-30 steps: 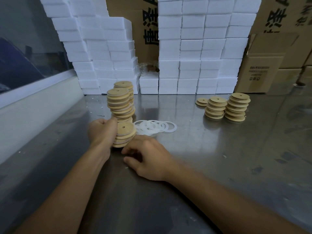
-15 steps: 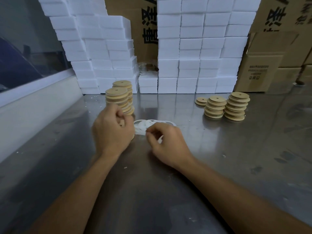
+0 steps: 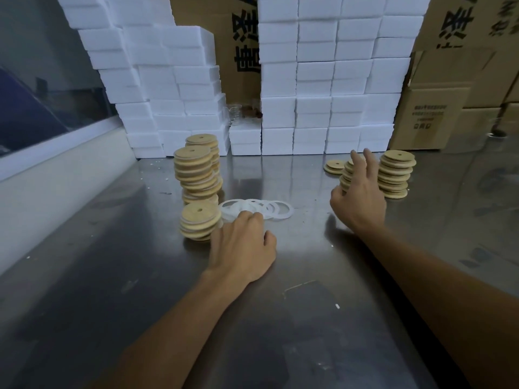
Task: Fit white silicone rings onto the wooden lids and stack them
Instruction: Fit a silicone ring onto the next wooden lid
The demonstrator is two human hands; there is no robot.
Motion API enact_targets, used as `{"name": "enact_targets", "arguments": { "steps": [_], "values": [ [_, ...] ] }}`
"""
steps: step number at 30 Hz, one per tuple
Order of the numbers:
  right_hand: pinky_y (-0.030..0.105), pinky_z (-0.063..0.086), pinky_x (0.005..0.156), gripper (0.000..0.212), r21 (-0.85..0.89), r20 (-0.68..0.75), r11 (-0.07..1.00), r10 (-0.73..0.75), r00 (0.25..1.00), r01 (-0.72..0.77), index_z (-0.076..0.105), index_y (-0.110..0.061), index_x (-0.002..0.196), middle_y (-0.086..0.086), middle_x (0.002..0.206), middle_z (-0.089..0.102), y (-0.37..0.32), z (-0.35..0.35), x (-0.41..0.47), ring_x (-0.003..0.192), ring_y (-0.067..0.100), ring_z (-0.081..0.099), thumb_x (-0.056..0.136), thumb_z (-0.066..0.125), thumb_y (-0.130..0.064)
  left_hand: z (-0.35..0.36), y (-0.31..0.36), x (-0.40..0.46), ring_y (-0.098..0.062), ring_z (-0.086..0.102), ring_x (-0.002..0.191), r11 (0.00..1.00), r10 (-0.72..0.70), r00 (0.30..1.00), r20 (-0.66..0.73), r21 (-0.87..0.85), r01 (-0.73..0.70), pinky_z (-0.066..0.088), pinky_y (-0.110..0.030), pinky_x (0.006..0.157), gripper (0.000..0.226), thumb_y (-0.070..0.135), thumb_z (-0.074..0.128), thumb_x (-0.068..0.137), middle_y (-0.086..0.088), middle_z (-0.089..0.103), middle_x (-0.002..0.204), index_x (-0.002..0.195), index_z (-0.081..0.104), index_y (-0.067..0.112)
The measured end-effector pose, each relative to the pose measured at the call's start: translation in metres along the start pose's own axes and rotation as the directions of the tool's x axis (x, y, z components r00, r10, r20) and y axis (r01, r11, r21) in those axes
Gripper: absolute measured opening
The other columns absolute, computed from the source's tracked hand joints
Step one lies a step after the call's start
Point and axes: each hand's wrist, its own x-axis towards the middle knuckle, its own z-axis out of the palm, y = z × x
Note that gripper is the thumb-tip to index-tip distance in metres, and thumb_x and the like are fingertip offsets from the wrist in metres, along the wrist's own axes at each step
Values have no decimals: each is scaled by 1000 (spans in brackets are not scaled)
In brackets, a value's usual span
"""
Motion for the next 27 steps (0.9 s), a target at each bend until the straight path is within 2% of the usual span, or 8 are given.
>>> {"name": "enact_targets", "arguments": {
  "steps": [4, 6, 8, 12, 16, 19, 23, 27],
  "values": [
    [40, 39, 73, 68, -37, 30, 994, 102, 994, -101, 26, -15, 148, 7, 157, 20, 14, 4, 16, 109, 41, 54, 88, 60, -16, -4, -1, 0, -26, 62, 101, 997, -45, 999, -24, -61, 44, 51, -40, 80, 26, 23, 48, 95, 0, 65, 116, 116, 63, 16],
    [42, 41, 76, 59, -32, 22, 991, 131, 991, -131, 34, -9, 142, 10, 151, 26, 17, 5, 20, 107, 43, 54, 89, 61, -14, -4, -3, 1, -28, 62, 101, 995, -66, 997, -43, -81, 62, 50, -41, 79, 20, 17, 50, 95, -2, 66, 112, 110, 63, 15],
    [42, 41, 76, 47, -33, 12, 990, 135, 991, -134, 42, -6, 134, 12, 147, 29, 17, 5, 23, 102, 42, 55, 90, 58, -10, -6, -3, 1, -30, 61, 94, 994, -80, 995, -68, -87, 74, 47, -40, 70, 9, 12, 52, 95, -3, 66, 101, 98, 60, 15],
    [44, 43, 80, 34, -32, -18, 994, 103, 995, -104, 52, 0, 124, 17, 142, 33, 17, 2, 25, 100, 41, 55, 90, 53, -6, -6, -2, 1, -30, 61, 92, 993, -71, 995, -77, -97, 63, 48, -42, 70, 12, 8, 53, 94, -3, 66, 99, 100, 61, 15],
    [48, 46, 87, 32, -14, -39, 998, 68, 997, -69, 55, 2, 123, 18, 138, 40, 17, 3, 25, 100, 43, 57, 91, 54, -3, -3, -3, 2, -30, 59, 85, 997, -41, 995, -92, -63, 35, 39, -38, 62, 14, 6, 48, 95, -4, 65, 93, 88, 54, 16],
    [45, 46, 84, 36, -21, -20, 997, 68, 997, -69, 53, -2, 125, 15, 139, 40, 18, 3, 26, 102, 39, 57, 89, 58, -4, -4, -3, 0, -30, 59, 83, 998, -32, 993, -109, -64, 25, 32, -35, 60, 15, 5, 47, 94, -4, 66, 92, 88, 53, 17],
    [42, 39, 80, 37, 9, -36, 996, 92, 995, -92, 49, -5, 122, 16, 131, 46, 19, 5, 27, 103, 38, 54, 86, 56, 0, -6, -3, -2, -31, 59, 81, 997, 21, 989, -145, -75, -32, 33, -36, 59, 18, 1, 49, 91, -4, 66, 96, 96, 60, 14],
    [46, 40, 87, 46, 42, -48, 995, 90, 995, -88, 51, -2, 128, 16, 136, 43, 21, 5, 29, 110, 38, 51, 83, 54, 6, -11, 3, -5, -37, 58, 69, 976, 154, 963, -221, -120, -183, 45, -42, 49, 27, -11, 58, 79, -10, 64, 89, 98, 65, 8]
  ]
}}
